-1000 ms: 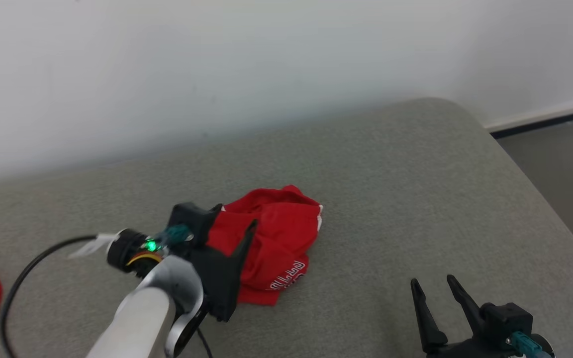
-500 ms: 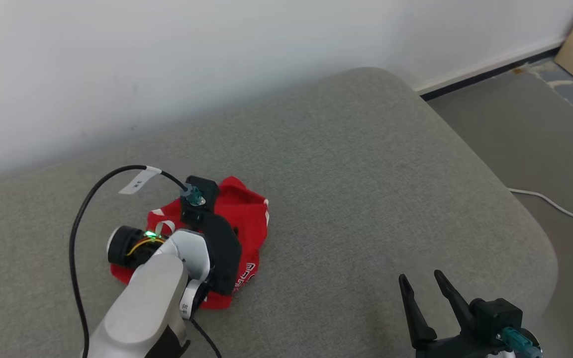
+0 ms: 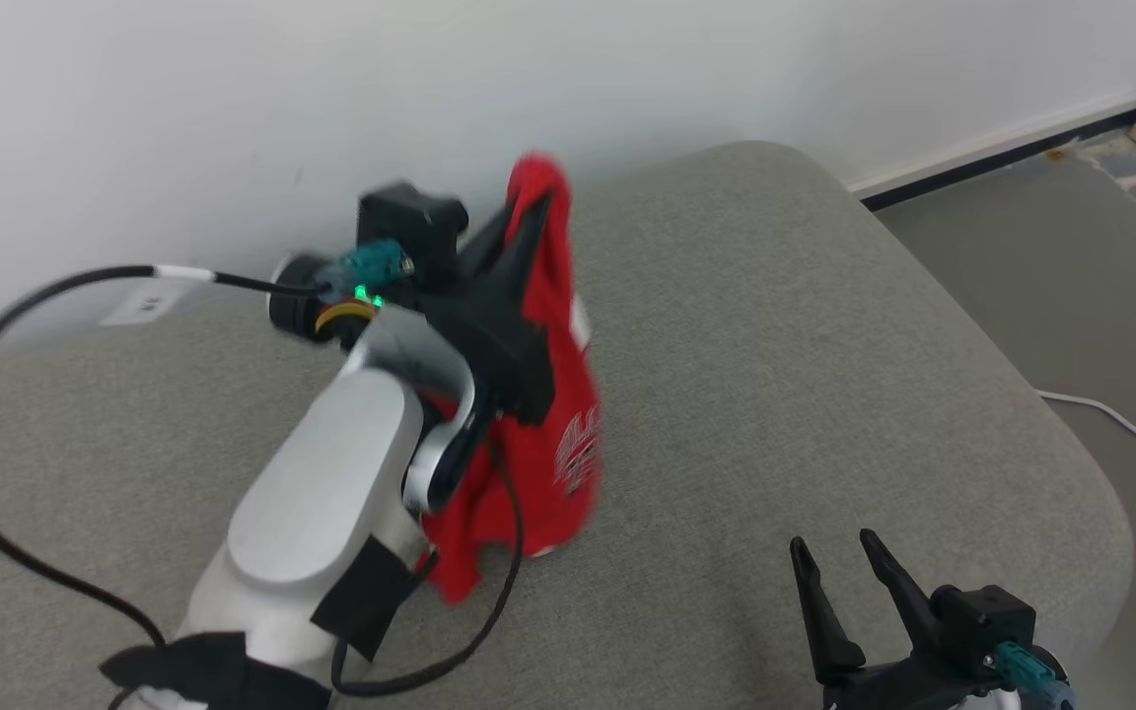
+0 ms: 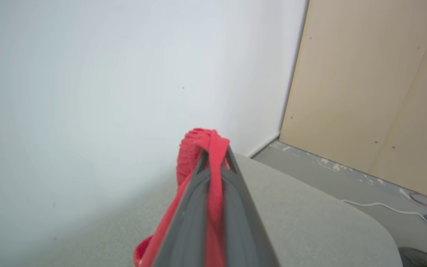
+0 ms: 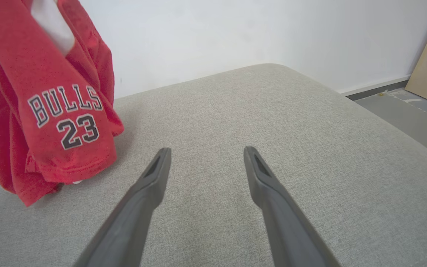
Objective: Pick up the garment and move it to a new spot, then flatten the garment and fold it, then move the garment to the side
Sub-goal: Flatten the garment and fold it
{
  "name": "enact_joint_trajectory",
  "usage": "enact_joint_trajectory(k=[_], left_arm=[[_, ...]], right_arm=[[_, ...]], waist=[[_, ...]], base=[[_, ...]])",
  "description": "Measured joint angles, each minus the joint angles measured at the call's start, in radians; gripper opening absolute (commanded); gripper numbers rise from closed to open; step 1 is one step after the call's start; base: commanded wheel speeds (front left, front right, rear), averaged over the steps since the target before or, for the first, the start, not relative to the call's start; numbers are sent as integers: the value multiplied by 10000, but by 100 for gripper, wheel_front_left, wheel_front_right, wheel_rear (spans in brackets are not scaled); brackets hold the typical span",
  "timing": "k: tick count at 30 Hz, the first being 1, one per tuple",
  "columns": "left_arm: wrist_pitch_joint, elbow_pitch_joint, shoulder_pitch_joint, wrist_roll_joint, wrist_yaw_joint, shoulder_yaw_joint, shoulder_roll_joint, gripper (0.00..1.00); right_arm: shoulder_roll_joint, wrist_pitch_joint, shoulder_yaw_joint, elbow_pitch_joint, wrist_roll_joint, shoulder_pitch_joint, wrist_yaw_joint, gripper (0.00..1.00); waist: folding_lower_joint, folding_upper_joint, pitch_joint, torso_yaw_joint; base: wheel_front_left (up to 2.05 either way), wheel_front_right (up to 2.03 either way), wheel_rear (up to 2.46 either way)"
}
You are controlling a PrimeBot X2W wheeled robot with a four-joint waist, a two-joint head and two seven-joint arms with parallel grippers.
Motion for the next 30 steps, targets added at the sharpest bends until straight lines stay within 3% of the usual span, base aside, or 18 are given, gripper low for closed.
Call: enact_joint_trajectory(k=[5,8,13,20,21,22,26,30], left_arm=[[-1691,-1080,-590,-1147,401,117,-61,0],[-1749,-1227,-373,-1670,947,186,-69,0],[-1501,-698,1870,-2550,1538,619,113,0],[-1553,617,4497,-3457,1758,1179,355,0],[-1534,798,4708,-3572,1753,1218,364,54],[-1490,949,4894,-3651,1747,1223,385,100],[-1530,1133,5381,-3768,1666,1290,571,100],[-1636,878,5446,-3402,1850,1241,1141,100]], right_arm=[[2,-36,-226,29,-4,47,0,100],[2,-48,-360,-4,-6,127,0,100],[-2,-19,-476,-84,2,256,0,100],[-4,23,-385,-157,23,283,0,100],[0,29,-336,-159,27,280,0,100],[0,54,-307,-163,29,274,0,100],[4,59,-255,-153,69,267,0,100],[4,59,-222,-127,92,276,0,100]], waist=[[-1,0,-124,364],[0,0,-200,695],[0,0,-299,1430],[0,0,-394,2440],[-1,0,-410,2613],[-1,0,-427,2778],[-1,0,-506,3378],[-1,0,-605,3791]], base=[[0,0,0],[0,0,0],[0,0,0],[0,0,0],[0,0,0],[0,0,0],[0,0,0],[0,0,0]])
